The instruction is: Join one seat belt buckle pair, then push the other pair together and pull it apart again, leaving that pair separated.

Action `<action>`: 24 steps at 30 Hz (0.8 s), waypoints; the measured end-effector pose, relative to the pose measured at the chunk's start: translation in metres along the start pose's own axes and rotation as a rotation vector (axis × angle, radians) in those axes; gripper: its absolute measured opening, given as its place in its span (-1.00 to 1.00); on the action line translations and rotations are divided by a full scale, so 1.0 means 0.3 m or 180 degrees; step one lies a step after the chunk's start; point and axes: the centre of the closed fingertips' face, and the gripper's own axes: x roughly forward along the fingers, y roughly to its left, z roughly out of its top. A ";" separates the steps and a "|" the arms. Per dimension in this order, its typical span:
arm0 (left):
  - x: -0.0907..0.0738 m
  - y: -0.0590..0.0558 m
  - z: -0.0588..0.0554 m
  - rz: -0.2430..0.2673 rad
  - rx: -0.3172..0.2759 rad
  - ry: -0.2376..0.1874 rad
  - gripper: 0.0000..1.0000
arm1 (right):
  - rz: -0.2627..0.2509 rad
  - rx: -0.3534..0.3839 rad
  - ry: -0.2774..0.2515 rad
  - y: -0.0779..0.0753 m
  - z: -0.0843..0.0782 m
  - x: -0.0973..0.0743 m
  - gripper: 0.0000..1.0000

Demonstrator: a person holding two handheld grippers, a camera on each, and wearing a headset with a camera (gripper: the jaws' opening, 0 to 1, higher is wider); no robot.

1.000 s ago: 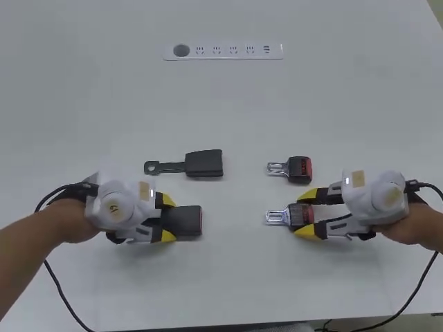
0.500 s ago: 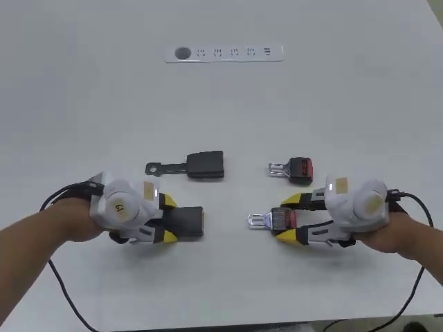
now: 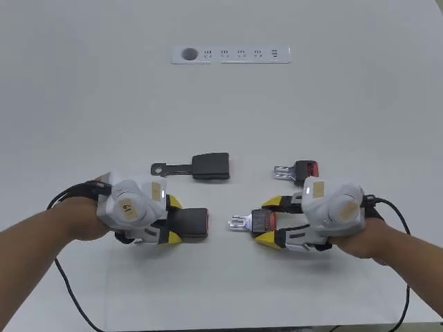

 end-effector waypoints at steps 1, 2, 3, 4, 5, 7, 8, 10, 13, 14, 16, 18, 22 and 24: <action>0.000 0.000 0.000 -0.0002 -0.0010 0.0003 -0.33 | 0.0001 -0.0007 0.0002 -0.001 0.003 0.006 -0.27; 0.000 0.000 0.000 -0.0007 -0.0005 0.0011 -0.33 | 0.0015 -0.0020 -0.0022 0.002 0.009 0.010 -0.27; 0.000 0.000 0.000 -0.0016 0.0011 0.0026 -0.33 | 0.0013 0.0006 -0.0032 0.000 0.013 0.014 -0.27; 0.000 0.000 0.001 -0.0024 0.0023 0.0034 -0.33 | 0.0021 0.0021 -0.0044 0.003 0.019 0.020 -0.27; 0.000 0.000 0.001 -0.0028 0.0030 0.0039 -0.33 | 0.0023 0.0012 -0.0054 0.005 0.024 0.025 -0.27; 0.001 0.000 0.001 -0.0029 0.0031 0.0040 -0.33 | 0.0035 0.0002 -0.0077 0.009 0.037 0.036 -0.27; 0.001 0.000 0.001 -0.0028 0.0026 0.0039 -0.33 | 0.0047 0.0062 -0.0092 0.014 0.046 0.041 -0.27; 0.000 0.000 0.001 -0.0025 0.0018 0.0041 -0.33 | 0.0055 0.0062 -0.0055 0.019 0.055 0.054 -0.27; -0.001 -0.002 0.000 -0.0042 0.0034 0.0055 -0.33 | 0.0070 -0.0094 -0.0044 0.018 0.071 0.073 -0.27; 0.000 0.000 0.002 -0.0030 0.0001 0.0045 -0.33 | 0.0072 -0.0030 -0.0053 0.022 0.077 0.079 -0.27; 0.000 -0.001 0.001 -0.0032 0.0023 0.0058 -0.33 | 0.0078 -0.0099 -0.0029 0.025 0.085 0.089 -0.27; 0.001 -0.002 0.002 -0.0034 0.0044 0.0069 -0.33 | 0.0097 -0.0068 -0.0039 0.029 0.098 0.102 -0.27; 0.000 -0.003 -0.001 -0.0048 0.0066 0.0074 -0.33 | 0.0107 -0.0100 -0.0013 0.027 0.095 0.100 -0.27; 0.000 -0.002 0.000 -0.0048 0.0079 0.0100 -0.34 | 0.0111 -0.0035 -0.0025 0.026 0.098 0.100 -0.28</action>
